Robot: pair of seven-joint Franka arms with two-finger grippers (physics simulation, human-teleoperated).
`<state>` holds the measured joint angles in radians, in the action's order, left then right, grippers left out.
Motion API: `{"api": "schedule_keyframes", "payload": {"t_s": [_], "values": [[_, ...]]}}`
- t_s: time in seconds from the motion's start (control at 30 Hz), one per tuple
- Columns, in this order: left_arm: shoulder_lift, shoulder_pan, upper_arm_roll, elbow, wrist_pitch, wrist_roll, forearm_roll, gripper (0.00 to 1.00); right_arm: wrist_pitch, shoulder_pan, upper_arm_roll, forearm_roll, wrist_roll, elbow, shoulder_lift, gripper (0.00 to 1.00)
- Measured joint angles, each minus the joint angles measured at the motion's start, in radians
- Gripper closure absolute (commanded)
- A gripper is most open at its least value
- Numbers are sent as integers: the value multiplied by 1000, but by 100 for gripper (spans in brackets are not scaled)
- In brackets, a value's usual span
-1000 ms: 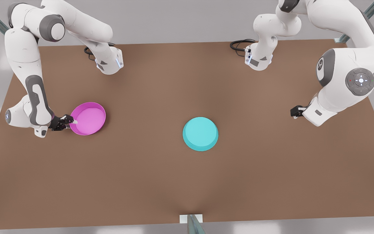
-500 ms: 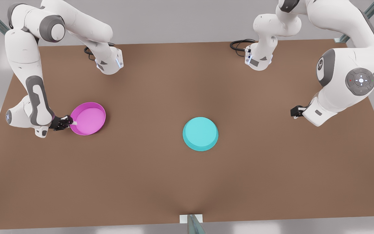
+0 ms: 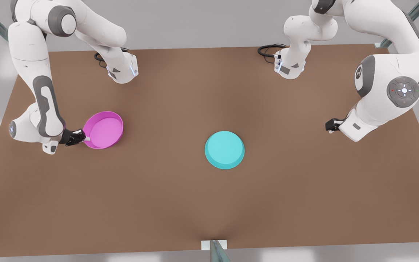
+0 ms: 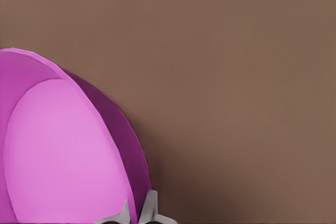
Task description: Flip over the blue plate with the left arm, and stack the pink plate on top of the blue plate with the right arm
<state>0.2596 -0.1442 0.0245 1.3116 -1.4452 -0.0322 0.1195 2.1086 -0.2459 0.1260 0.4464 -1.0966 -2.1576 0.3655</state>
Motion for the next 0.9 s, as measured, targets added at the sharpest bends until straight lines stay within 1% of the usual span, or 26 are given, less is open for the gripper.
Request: {"api": "schedule_keyframes", "payload": {"t_s": [0.13, 0.2, 0.33, 0.43, 0.53, 0.57, 0.67, 0.8, 0.9], "values": [[1, 0, 0, 0, -1, 0, 0, 0, 10, 164, 2, 86, 160, -1, -31, 79], [0, 0, 1, 0, 0, 0, 0, 0, 20, 274, 4, 178, 247, 5, -30, 79], [1, 1, 0, 0, -1, 0, 0, 0, 86, 436, 6, 263, 410, 12, -30, 79], [1, 1, 1, 0, -1, 0, 0, 0, 170, 577, 6, 370, 523, 23, -16, 79], [1, 0, 2, 0, 0, 0, 0, 0, 247, 720, 6, 415, 694, 47, -9, 79], [1, 0, 2, 0, -1, 0, 0, 0, 275, 791, 6, 420, 781, 70, 6, 79], [1, 0, 2, 0, -1, 0, 0, 0, 316, 919, 6, 422, 1013, 176, 75, 79], [1, 0, 3, -1, -1, 0, 0, 0, 331, 998, 6, 421, 1152, 265, 133, 79], [1, 0, 3, -2, -1, 0, 0, 0, 396, 1072, 6, 419, 1285, 360, 227, 79]]}}
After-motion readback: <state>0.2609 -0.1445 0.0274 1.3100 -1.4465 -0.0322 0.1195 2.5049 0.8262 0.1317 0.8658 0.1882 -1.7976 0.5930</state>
